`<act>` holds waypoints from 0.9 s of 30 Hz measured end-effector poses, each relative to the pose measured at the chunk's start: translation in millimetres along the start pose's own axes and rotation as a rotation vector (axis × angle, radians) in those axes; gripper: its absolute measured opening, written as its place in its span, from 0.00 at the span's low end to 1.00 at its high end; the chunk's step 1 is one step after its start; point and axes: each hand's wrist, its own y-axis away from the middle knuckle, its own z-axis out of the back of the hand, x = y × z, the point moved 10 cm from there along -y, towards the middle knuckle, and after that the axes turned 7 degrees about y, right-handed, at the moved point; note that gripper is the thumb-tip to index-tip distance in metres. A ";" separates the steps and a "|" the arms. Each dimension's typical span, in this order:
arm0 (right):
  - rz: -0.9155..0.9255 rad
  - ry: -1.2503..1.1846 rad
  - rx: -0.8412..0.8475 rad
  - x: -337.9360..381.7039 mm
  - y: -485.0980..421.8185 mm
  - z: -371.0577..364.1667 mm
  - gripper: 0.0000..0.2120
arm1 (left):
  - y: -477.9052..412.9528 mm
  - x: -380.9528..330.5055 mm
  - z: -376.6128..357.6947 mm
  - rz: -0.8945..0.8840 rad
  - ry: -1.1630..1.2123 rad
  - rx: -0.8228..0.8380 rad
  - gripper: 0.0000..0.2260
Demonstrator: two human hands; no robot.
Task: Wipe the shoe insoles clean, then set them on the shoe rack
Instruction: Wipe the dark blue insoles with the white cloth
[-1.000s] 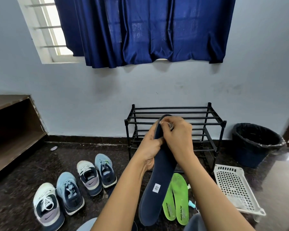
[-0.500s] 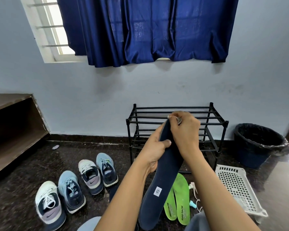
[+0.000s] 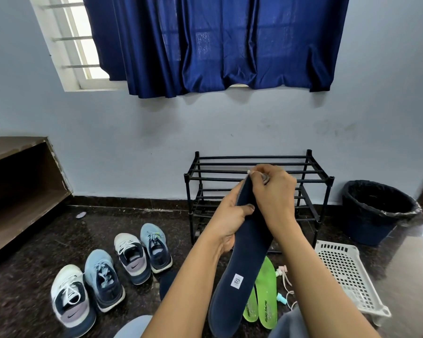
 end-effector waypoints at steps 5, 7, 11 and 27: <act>0.078 -0.021 0.099 15.8 11.6 -11.0 0.06 | -2.2 -6.8 7.6 -0.012 0.095 -0.021 0.23; 0.047 -0.024 0.055 9.5 3.5 -6.5 0.06 | -1.6 -5.9 5.9 -0.010 0.099 -0.002 0.25; -0.011 0.005 -0.040 -2.5 -4.5 7.6 0.07 | 0.9 -3.3 3.1 0.004 0.067 0.013 0.27; 0.076 -0.024 -0.154 12.5 16.8 20.8 0.04 | -4.0 -18.4 28.1 -0.018 0.134 -0.122 0.16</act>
